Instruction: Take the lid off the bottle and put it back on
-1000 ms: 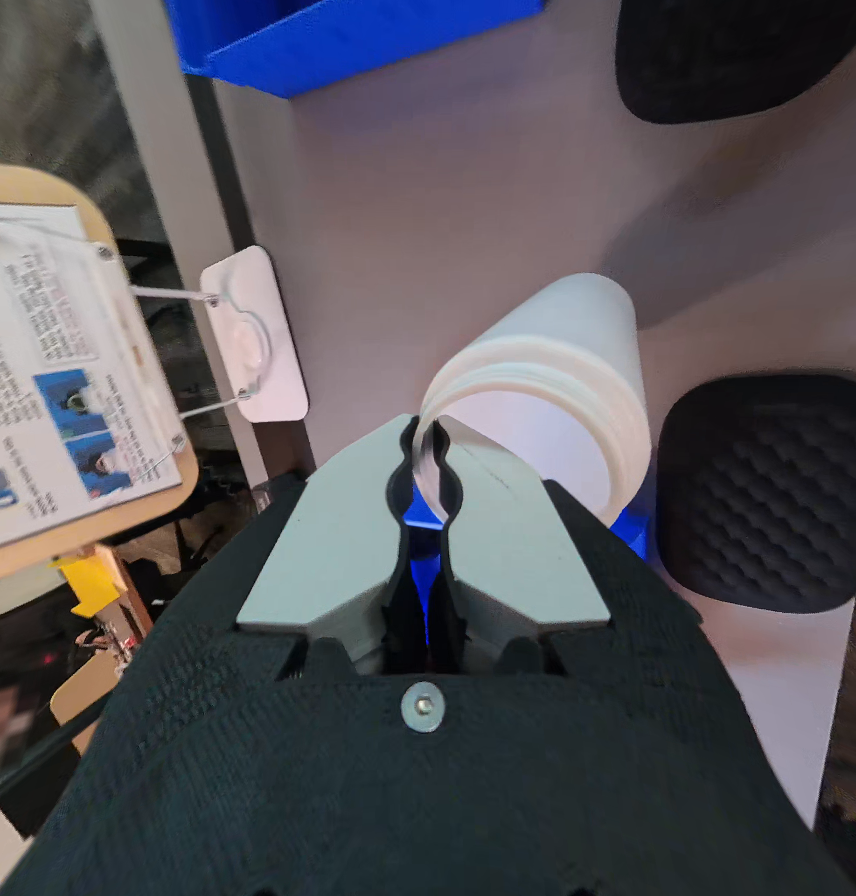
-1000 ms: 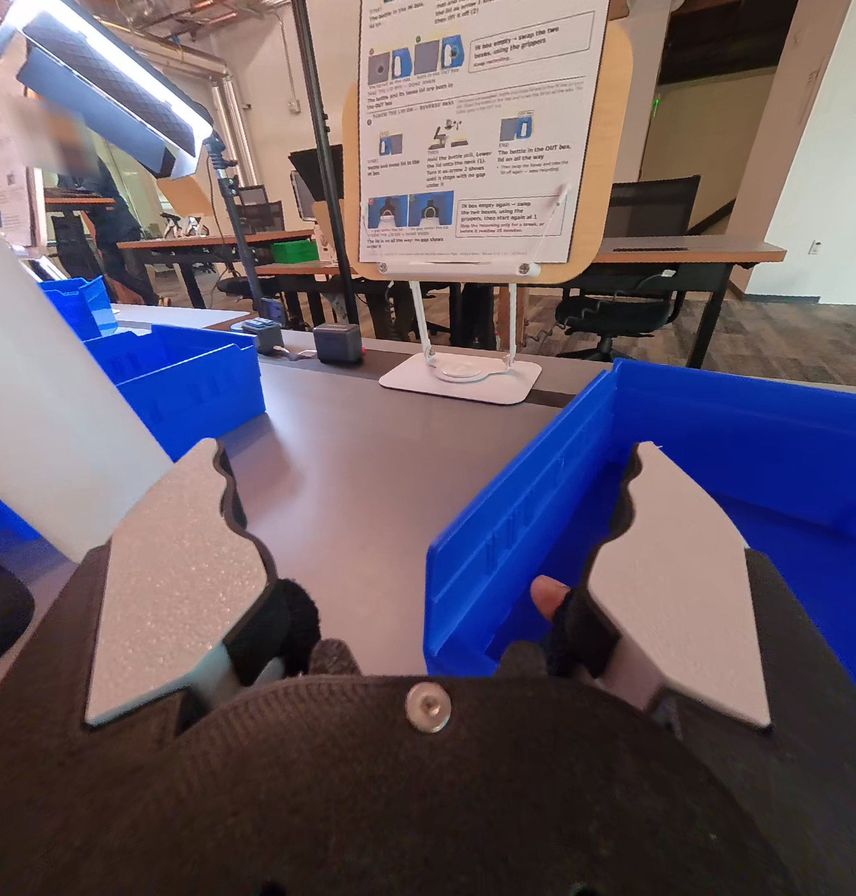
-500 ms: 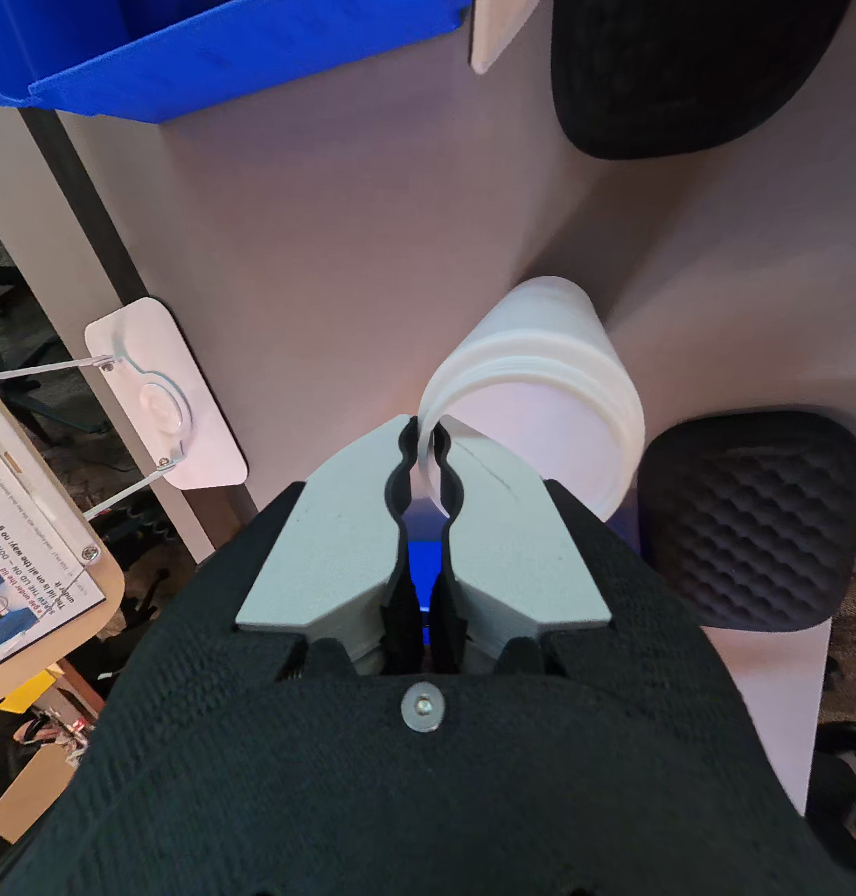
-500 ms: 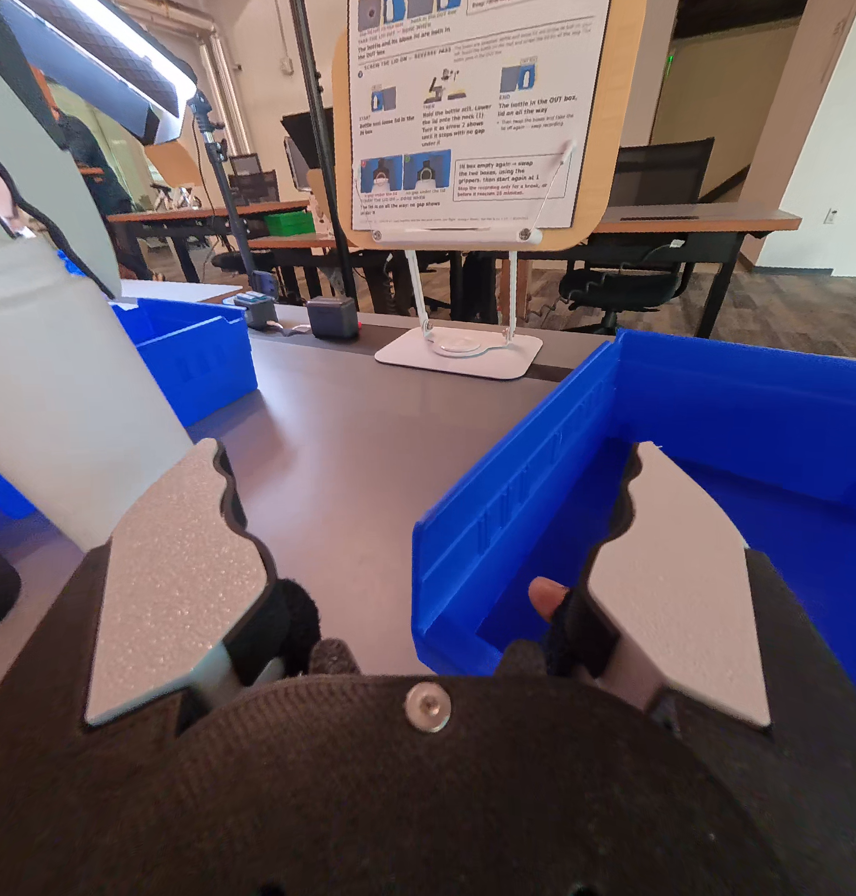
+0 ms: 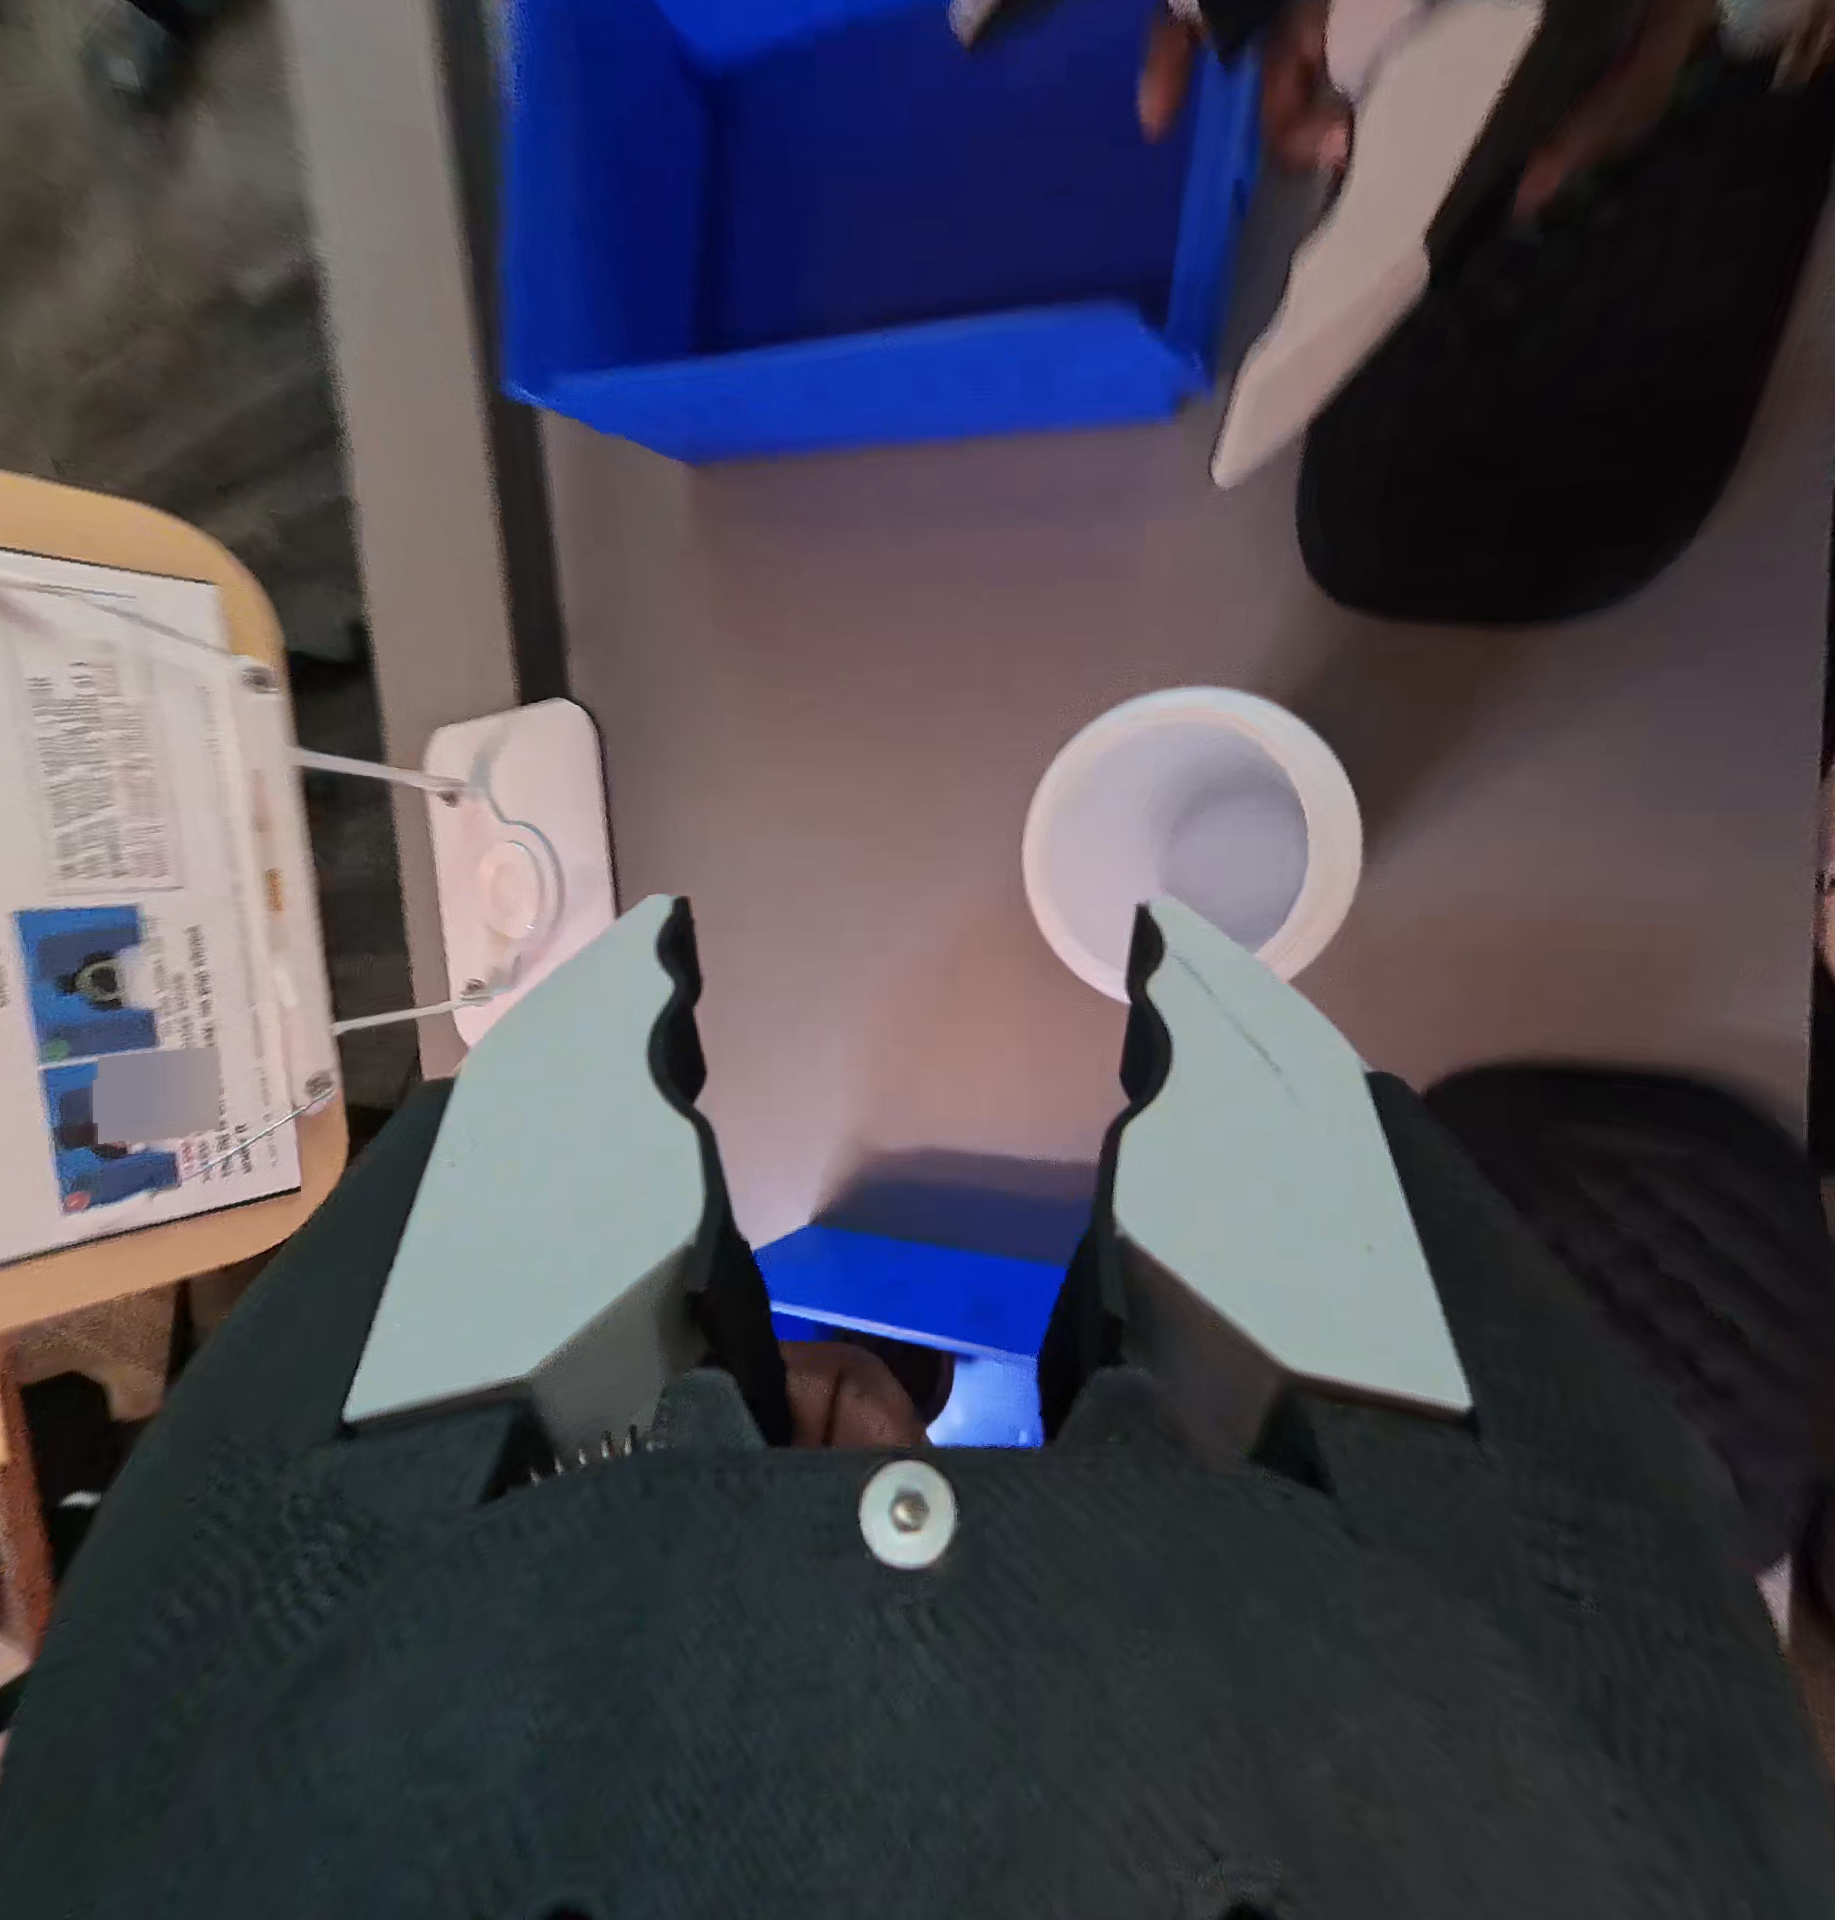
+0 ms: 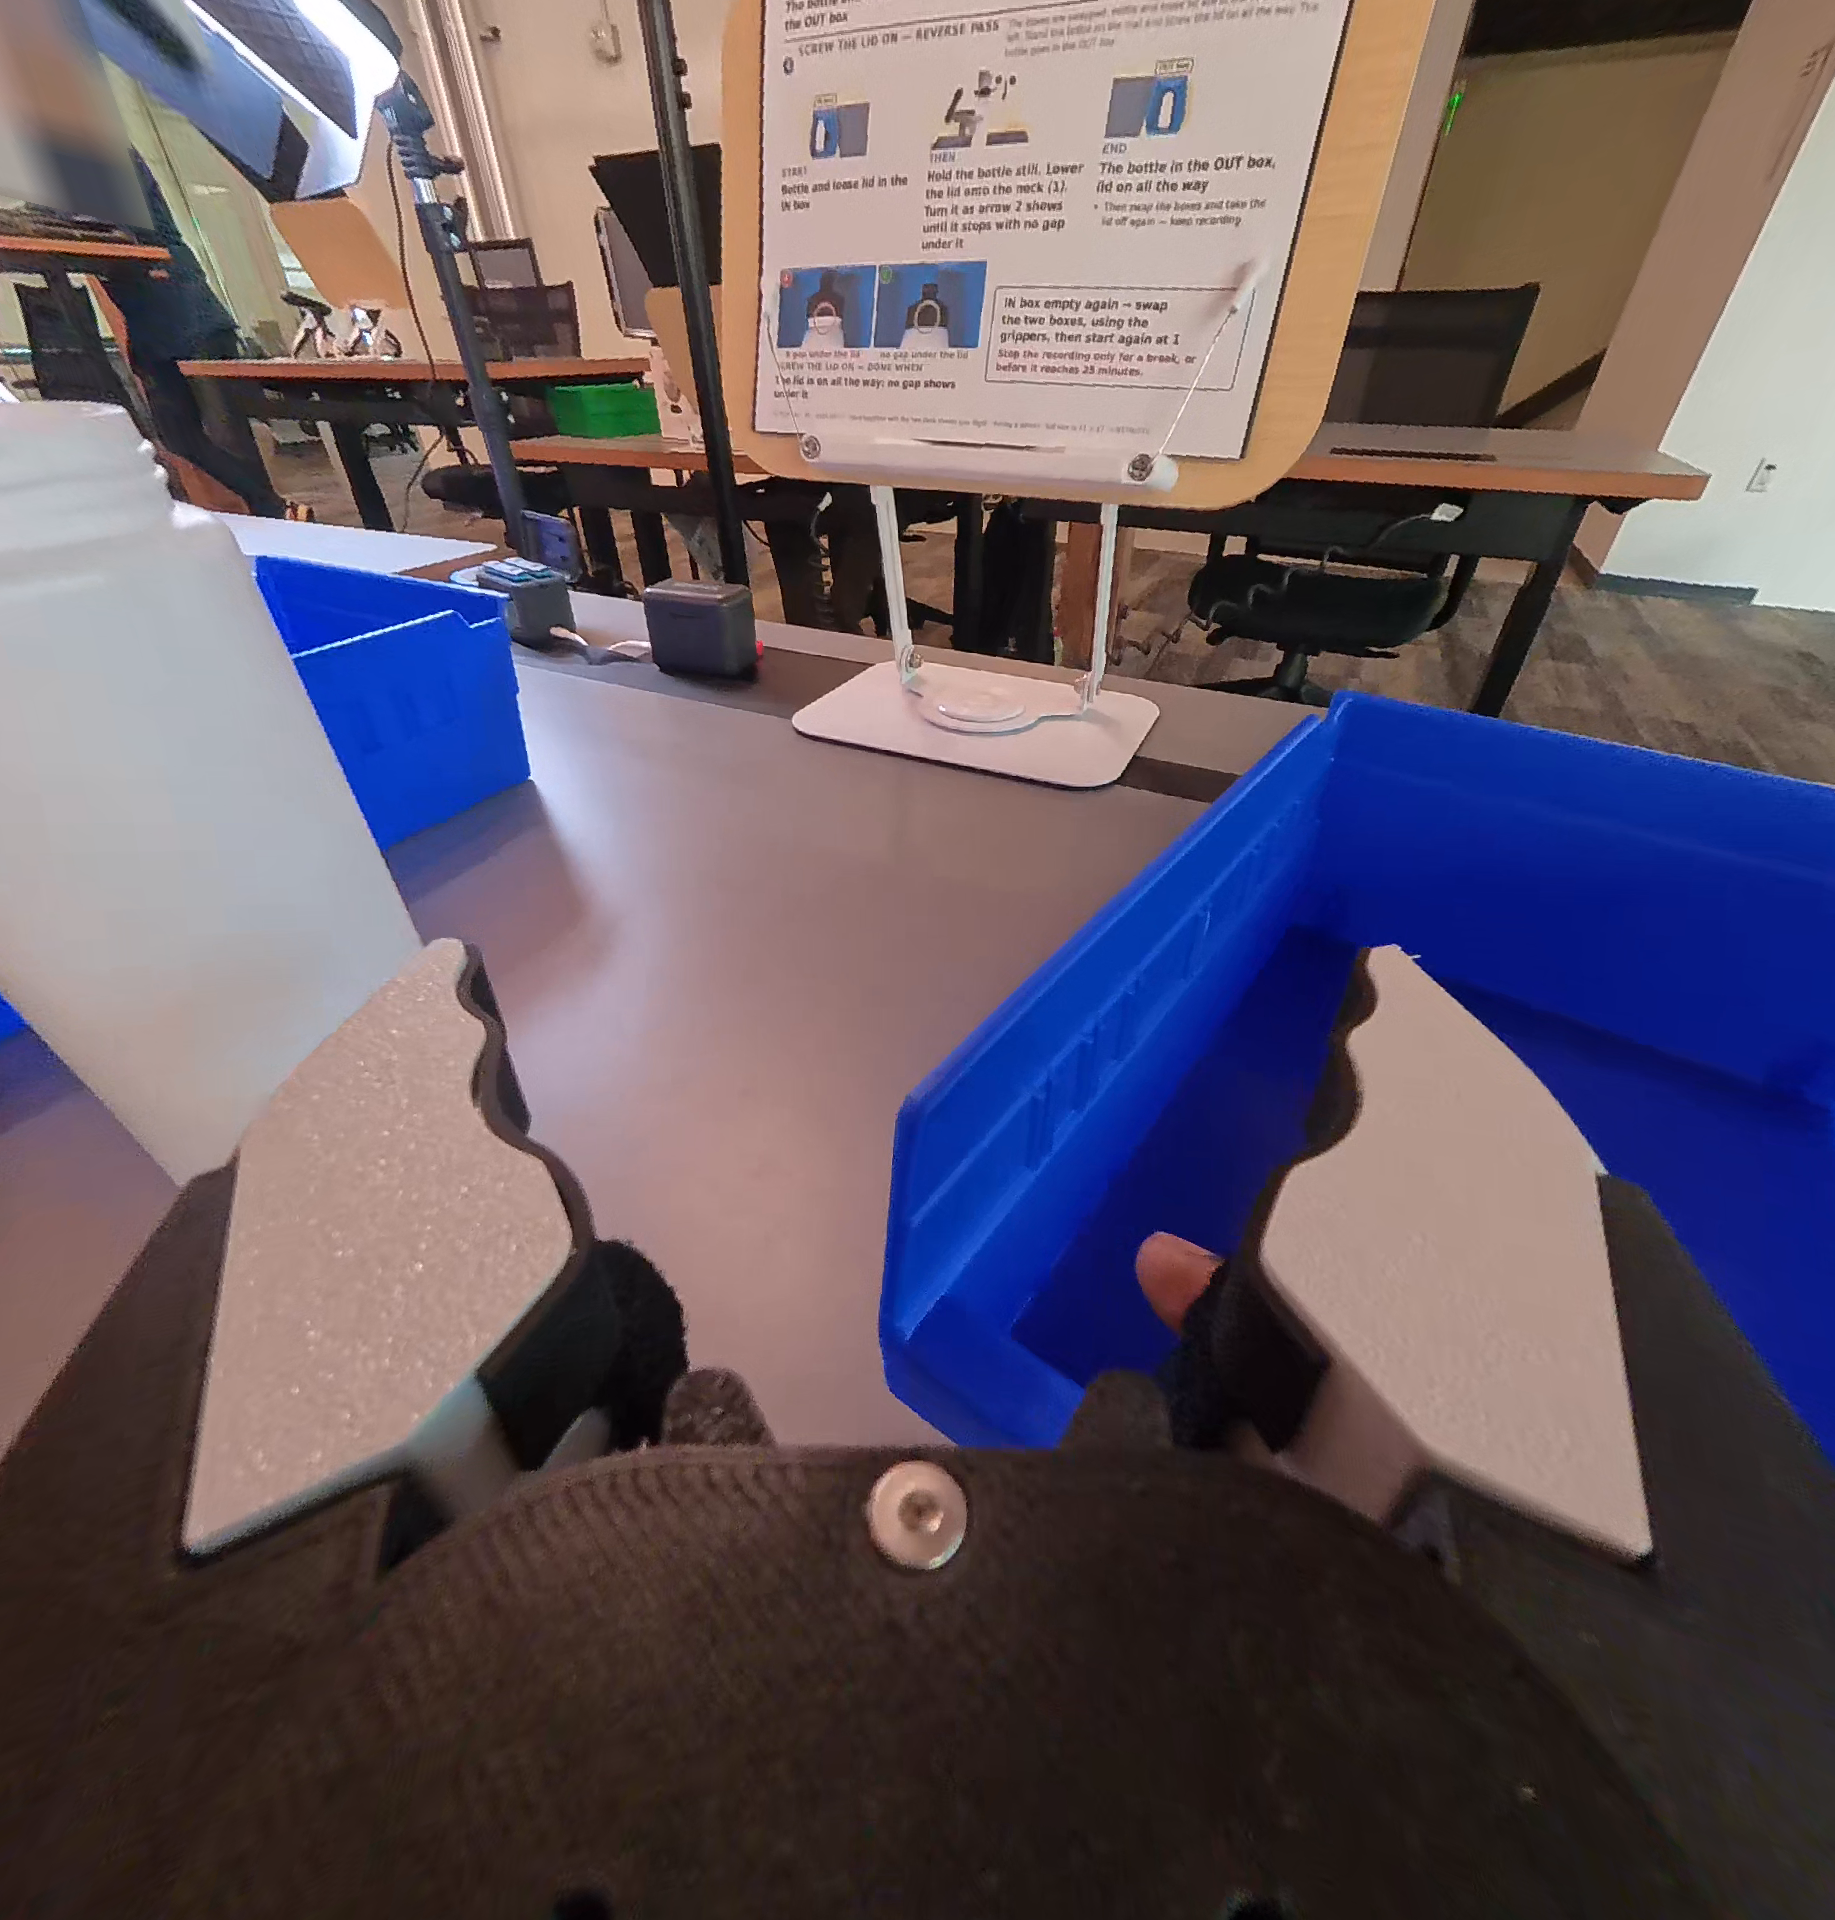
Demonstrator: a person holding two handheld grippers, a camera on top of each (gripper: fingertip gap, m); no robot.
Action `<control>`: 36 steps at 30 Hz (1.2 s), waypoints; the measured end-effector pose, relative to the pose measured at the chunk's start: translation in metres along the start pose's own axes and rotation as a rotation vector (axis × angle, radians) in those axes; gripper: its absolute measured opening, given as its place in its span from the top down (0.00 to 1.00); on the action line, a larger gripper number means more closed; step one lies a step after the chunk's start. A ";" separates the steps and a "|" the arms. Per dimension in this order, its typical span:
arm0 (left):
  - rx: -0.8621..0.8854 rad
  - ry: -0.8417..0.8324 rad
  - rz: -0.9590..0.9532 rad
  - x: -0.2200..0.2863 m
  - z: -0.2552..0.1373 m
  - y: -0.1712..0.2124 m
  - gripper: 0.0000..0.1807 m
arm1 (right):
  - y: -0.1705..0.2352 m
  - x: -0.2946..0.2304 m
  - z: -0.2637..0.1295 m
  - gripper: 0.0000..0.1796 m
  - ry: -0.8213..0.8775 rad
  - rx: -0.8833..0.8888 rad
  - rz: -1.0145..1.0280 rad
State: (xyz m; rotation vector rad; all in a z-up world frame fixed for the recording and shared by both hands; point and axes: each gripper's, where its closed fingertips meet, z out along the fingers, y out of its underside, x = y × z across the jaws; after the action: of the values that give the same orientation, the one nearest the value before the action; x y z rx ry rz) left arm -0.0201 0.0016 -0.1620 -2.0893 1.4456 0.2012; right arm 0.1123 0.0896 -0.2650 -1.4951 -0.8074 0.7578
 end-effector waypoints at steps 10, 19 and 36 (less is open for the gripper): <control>0.238 -0.517 -0.625 -0.053 -0.049 0.165 0.49 | -0.005 0.004 -0.003 0.18 0.015 0.019 0.035; 0.033 -0.363 -0.951 -0.006 0.055 0.321 0.40 | -0.012 0.001 -0.003 0.19 0.009 0.038 0.057; -0.190 -0.561 -0.620 -0.018 0.080 0.342 0.92 | -0.015 0.000 -0.004 0.18 -0.006 0.050 0.092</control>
State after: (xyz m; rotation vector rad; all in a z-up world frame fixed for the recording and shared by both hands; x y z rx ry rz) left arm -0.3172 -0.0226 -0.3485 -2.2712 0.4410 0.6277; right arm 0.1151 0.0885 -0.2498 -1.4934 -0.7231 0.8456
